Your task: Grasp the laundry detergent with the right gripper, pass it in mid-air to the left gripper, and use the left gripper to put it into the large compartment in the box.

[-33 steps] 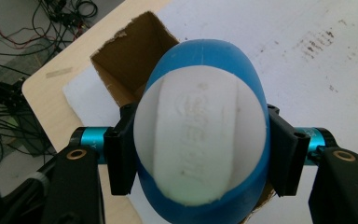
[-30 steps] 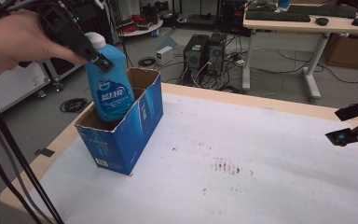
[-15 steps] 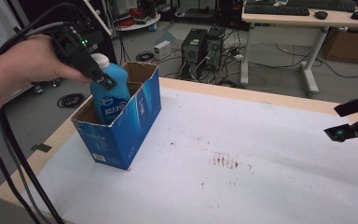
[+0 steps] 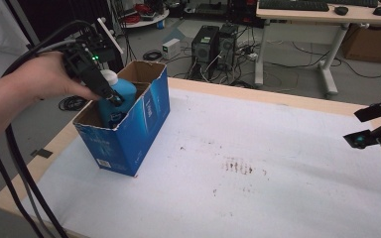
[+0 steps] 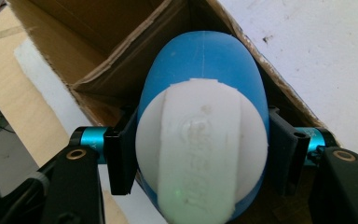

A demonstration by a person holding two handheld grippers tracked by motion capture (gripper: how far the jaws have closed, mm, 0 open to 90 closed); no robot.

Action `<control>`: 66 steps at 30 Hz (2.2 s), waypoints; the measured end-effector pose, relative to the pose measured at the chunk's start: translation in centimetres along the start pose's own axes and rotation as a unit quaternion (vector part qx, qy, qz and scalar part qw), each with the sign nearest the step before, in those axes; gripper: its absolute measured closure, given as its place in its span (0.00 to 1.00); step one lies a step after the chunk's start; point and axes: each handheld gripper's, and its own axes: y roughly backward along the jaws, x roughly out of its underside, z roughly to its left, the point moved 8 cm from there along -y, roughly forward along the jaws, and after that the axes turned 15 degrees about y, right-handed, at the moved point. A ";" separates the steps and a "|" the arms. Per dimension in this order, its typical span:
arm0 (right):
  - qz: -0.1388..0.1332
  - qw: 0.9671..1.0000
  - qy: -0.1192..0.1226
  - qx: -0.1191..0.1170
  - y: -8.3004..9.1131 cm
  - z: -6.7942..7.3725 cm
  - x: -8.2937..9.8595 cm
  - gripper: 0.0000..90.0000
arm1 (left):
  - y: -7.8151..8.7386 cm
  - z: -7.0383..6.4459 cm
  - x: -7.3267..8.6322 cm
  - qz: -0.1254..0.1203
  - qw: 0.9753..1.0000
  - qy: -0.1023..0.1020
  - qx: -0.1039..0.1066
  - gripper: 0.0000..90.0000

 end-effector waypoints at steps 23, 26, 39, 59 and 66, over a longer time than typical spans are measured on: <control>0.002 1.000 -0.002 -0.002 -0.2 0.2 0.2 0.13 | -2.2 -0.1 1.2 0.028 0.999 -0.021 0.000 0.42; 0.003 1.000 -0.002 -0.002 -0.2 0.2 0.2 0.13 | -2.2 0.0 1.2 0.028 0.999 -0.020 0.001 0.42; 0.004 1.000 -0.001 -0.004 -0.4 0.3 0.2 0.13 | -2.2 0.3 1.3 0.035 0.999 -0.024 0.003 0.42; 0.002 1.000 -0.005 -0.004 -0.4 0.4 0.4 0.13 | -2.2 0.3 1.2 0.042 0.999 -0.025 0.003 0.42; 0.002 1.000 -0.005 -0.005 -0.5 0.5 0.5 0.13 | -2.2 0.3 1.2 0.046 0.999 -0.027 0.002 0.42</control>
